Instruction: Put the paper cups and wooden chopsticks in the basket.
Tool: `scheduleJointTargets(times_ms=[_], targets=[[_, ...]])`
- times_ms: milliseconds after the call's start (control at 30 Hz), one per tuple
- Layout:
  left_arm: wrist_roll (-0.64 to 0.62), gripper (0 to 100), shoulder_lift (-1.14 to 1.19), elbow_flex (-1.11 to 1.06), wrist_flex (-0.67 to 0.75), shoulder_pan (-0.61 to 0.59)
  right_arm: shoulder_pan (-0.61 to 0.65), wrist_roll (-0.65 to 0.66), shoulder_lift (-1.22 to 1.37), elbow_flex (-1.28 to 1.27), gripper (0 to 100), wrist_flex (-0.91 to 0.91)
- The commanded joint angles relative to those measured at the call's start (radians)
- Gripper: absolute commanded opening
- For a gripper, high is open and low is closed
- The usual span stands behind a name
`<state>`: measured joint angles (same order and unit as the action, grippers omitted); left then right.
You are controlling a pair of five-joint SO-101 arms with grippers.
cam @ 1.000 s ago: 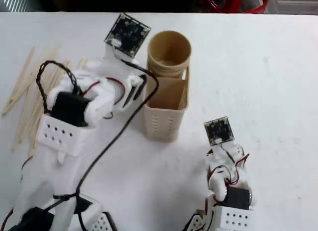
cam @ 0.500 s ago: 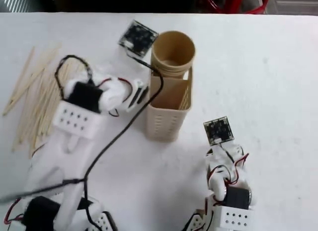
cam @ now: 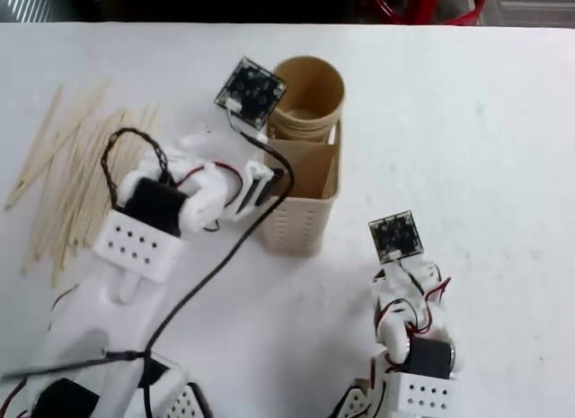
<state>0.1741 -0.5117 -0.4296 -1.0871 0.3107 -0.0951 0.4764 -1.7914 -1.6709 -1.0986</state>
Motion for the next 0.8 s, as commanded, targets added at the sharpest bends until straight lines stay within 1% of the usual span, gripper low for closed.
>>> scheduleJointTargets(times_ms=[0, 200, 433, 533, 633, 767], targets=[[-0.008, 22, -0.028, -0.080, 0.091, -0.001, 0.004, -0.009, -0.008, -0.008, 14.4, 0.021], [-0.008, 21, -0.028, -0.129, 0.158, -0.001, 0.004, -0.009, -0.008, -0.008, 14.4, 0.021], [-0.008, 10, -0.028, -0.146, 0.232, -0.007, 0.004, -0.009, -0.008, -0.008, 14.4, 0.021], [-0.008, 2, -0.030, -0.143, 0.267, -0.008, 0.002, -0.009, -0.008, -0.008, 14.4, 0.021], [-0.008, 2, -0.030, -0.112, 0.244, -0.025, -0.001, -0.009, -0.008, -0.008, 14.4, 0.021], [-0.008, 2, -0.028, -0.003, 0.146, -0.111, -0.001, -0.009, -0.008, -0.008, 14.4, 0.021]])
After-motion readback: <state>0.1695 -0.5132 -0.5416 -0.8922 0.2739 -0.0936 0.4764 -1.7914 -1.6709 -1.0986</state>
